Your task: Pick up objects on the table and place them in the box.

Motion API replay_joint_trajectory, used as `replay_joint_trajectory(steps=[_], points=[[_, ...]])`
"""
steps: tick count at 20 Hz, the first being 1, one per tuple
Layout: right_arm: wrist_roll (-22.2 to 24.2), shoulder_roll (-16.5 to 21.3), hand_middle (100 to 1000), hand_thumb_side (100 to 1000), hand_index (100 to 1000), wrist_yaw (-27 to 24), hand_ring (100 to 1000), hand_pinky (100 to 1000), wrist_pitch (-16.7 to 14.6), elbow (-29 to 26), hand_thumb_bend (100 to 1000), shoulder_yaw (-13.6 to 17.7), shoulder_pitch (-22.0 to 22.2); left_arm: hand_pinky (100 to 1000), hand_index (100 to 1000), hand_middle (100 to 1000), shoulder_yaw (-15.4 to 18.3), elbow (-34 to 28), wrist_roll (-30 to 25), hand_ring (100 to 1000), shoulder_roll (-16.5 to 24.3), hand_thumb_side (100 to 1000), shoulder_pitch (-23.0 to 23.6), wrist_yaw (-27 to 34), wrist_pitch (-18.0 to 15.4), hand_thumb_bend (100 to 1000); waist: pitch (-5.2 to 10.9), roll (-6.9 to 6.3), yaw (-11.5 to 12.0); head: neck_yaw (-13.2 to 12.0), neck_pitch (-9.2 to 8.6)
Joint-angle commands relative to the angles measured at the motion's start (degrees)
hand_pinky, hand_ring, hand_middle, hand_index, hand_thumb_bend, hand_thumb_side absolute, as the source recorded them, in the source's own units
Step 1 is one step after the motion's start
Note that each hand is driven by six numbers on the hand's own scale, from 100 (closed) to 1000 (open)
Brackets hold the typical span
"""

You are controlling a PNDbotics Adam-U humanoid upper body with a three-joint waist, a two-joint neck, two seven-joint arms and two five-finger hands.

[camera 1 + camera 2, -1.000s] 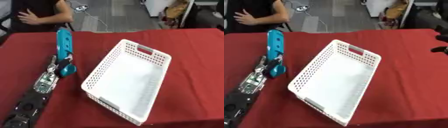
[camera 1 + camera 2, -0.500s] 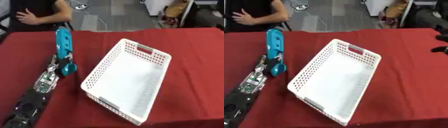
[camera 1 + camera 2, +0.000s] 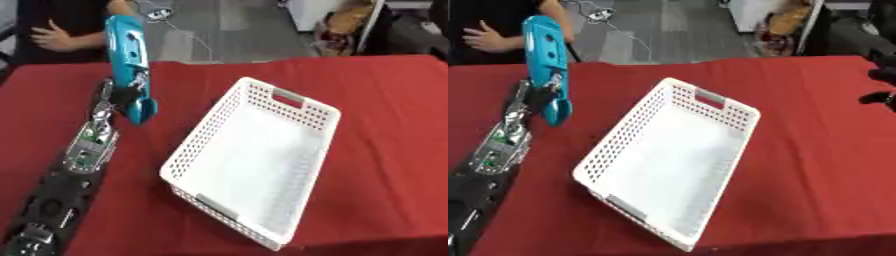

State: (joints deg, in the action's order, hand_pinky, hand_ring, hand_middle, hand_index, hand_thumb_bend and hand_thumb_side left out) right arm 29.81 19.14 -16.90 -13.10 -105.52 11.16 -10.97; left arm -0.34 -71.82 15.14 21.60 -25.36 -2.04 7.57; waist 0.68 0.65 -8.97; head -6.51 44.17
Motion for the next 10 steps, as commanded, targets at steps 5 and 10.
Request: replay_joint_trajectory(steps=[5, 10], points=[[-0.06, 0.84, 866, 973, 1000, 0.03, 853, 681, -0.1, -0.7, 100, 0.51, -0.66, 100, 119, 100, 0.09, -4.28, -0.64, 100, 1.64, 619, -1.03, -1.06, 1.27, 100, 0.55, -0.05, -0.12, 0.32, -0.05], [-0.03, 0.83, 866, 973, 1000, 0.06, 853, 681, -0.08, -0.7, 100, 0.48, -0.65, 100, 119, 100, -0.19, -5.38, -1.27, 100, 1.71, 623, -1.06, -1.25, 1.46, 100, 0.58, -0.05, -0.11, 0.36, -0.05]])
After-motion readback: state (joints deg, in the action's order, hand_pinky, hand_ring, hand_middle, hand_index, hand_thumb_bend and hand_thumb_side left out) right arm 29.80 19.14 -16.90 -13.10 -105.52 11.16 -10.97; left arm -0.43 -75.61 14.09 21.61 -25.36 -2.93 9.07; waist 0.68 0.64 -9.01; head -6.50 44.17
